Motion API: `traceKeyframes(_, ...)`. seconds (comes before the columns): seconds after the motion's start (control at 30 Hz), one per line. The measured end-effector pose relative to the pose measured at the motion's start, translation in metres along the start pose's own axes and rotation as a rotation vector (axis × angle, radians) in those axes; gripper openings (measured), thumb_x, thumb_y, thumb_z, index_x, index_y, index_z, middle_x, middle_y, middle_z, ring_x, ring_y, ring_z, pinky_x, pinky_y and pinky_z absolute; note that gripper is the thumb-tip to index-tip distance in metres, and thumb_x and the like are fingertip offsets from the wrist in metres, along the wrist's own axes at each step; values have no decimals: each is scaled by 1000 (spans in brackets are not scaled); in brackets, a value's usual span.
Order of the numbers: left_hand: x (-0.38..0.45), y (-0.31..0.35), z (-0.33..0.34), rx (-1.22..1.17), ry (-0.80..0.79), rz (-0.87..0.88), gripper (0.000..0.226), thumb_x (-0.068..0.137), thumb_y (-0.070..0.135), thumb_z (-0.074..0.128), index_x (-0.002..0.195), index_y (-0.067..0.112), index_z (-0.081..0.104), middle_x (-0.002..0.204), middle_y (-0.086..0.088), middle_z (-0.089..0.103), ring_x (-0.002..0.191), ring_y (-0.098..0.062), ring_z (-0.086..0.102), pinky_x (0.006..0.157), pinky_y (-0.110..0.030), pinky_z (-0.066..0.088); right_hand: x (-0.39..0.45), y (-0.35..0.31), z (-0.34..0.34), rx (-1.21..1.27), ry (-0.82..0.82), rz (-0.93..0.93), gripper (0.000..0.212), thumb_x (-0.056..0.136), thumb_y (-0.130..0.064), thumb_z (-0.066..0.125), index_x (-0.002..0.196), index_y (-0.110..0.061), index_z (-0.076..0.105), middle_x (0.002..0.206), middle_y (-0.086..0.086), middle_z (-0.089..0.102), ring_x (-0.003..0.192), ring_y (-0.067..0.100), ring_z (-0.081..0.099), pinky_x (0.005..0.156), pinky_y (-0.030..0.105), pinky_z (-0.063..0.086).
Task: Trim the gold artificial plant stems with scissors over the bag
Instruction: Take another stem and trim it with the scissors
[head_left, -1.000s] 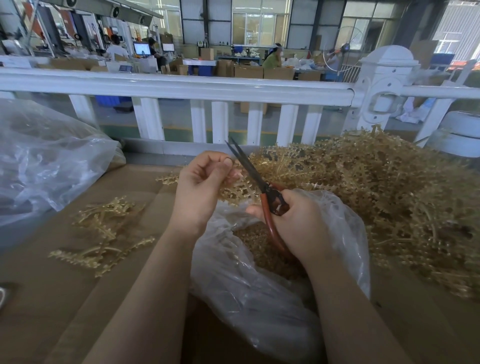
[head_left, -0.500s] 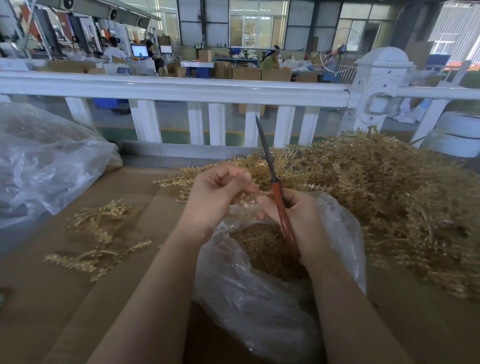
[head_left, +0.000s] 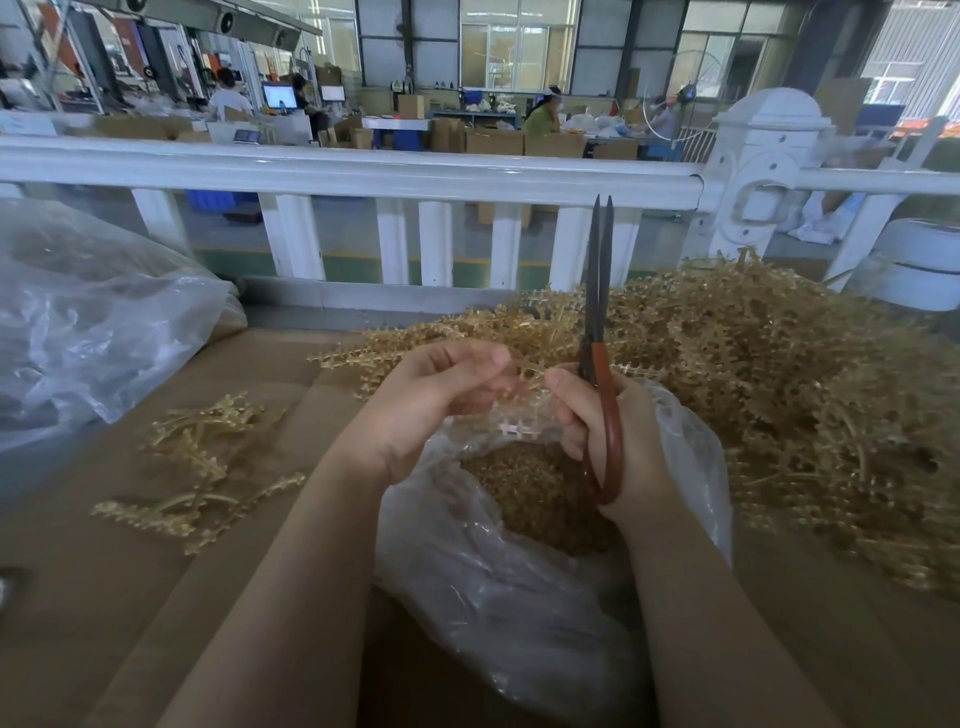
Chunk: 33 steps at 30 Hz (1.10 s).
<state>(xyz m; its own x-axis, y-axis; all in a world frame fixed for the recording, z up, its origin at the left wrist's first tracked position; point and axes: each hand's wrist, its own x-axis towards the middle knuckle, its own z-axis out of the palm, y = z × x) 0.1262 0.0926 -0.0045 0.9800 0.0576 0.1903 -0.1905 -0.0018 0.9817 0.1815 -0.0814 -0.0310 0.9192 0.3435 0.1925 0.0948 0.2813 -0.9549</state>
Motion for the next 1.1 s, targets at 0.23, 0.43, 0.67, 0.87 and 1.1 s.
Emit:
traceKeyframes(0.23,1,5,-1,26,88,32,37,85,46,59,100,17,75,94,-8,77,86,-18,70,90,-35,52,-2,-3,2,8,-41,28,38,92,-17,71,58,-32,65,54,-7,43,43,9,32,38,20,25)
traceKeyframes(0.43,0,6,0,87,65,23,39,81,44,65,100,11,74,86,-1,76,77,-11,65,77,-24,49,-1,-2,1,41,-51,12,35,89,-22,72,57,-31,62,54,-6,42,41,8,33,36,18,26)
traceKeyframes(0.67,-1,9,5,207,-81,-12,20,71,37,77,82,20,80,77,6,74,65,2,63,60,-8,44,-2,-3,2,-11,-70,20,27,86,-29,77,61,-32,67,54,-6,40,44,11,30,40,23,24)
traceKeyframes(0.87,1,9,-1,7,8,-186,17,68,33,77,71,15,77,56,3,53,50,-8,41,48,-17,38,-2,-4,3,5,-41,-12,17,74,-41,76,62,-31,69,51,-5,39,41,9,32,40,22,23)
traceKeyframes(1.1,8,8,-5,-547,381,-240,13,74,28,75,71,15,76,69,1,68,53,-4,60,49,-15,52,-2,-1,1,-16,44,-77,47,62,-55,78,80,-14,62,53,-10,47,44,1,43,44,12,36)
